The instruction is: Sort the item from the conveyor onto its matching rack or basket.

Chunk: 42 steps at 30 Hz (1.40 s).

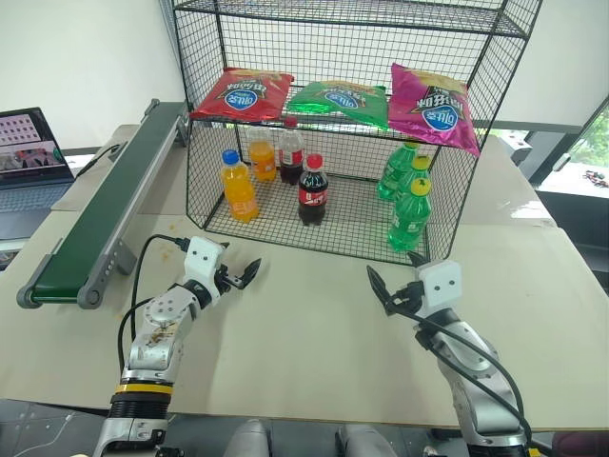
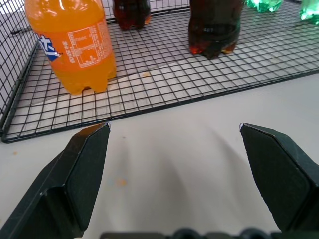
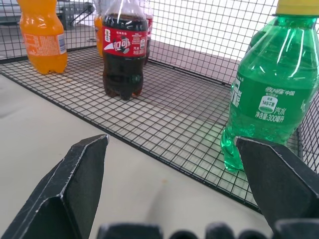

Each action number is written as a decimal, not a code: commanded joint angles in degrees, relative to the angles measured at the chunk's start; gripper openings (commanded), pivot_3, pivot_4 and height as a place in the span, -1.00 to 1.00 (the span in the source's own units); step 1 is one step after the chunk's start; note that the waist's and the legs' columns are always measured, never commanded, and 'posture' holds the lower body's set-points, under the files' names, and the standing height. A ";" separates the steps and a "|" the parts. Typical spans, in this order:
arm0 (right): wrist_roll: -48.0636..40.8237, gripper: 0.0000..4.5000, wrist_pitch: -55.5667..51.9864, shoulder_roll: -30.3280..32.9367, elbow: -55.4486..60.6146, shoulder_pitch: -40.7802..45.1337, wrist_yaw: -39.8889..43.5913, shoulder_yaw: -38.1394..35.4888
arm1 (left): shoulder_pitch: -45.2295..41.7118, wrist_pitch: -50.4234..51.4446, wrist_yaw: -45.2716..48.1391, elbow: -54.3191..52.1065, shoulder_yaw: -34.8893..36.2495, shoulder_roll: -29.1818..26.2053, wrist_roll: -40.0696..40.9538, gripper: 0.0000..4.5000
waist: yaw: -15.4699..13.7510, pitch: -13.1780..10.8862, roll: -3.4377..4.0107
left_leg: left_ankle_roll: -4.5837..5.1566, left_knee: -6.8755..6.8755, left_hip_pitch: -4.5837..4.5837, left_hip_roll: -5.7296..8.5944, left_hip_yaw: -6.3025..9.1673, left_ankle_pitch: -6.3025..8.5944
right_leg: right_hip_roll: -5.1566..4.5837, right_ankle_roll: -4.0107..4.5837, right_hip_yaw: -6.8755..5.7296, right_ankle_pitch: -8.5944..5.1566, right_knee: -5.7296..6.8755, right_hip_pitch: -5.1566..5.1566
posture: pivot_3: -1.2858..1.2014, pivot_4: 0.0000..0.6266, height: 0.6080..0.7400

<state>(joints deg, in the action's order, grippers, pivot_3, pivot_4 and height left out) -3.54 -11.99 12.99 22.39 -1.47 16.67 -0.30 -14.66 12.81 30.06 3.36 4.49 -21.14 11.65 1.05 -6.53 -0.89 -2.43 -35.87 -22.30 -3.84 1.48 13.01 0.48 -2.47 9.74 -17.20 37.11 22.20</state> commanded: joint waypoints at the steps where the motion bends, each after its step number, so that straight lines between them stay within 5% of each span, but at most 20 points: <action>1: -0.36 1.00 -0.34 -0.21 2.61 0.09 -0.76 -0.04 | -0.58 0.11 0.95 -2.11 1.27 -1.03 1.51 0.96 | -0.04 0.00 0.00 | 0.00 0.00 0.00 0.00 0.00 0.00 | 0.00 0.00 0.00 0.00 0.00 0.00 | 0.03 -0.52 0.97; 42: 0.65 1.00 -1.14 -1.39 1.49 2.19 -2.70 3.79 | -1.89 -2.43 1.77 -0.58 2.43 -3.66 0.46 0.96 | 0.01 0.00 0.00 | 0.00 0.01 0.00 0.00 0.00 0.00 | 0.00 0.00 0.00 0.00 -0.01 0.00 | 0.03 -0.52 0.97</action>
<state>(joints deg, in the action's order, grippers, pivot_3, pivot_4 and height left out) -2.55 -13.55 11.65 22.75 -0.01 13.90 3.75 -16.55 11.31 32.05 5.31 5.70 -24.14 11.62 1.05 -6.53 -0.89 -2.43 -35.86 -22.30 -3.84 1.48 13.01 0.48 -2.47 9.74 -17.21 37.11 22.20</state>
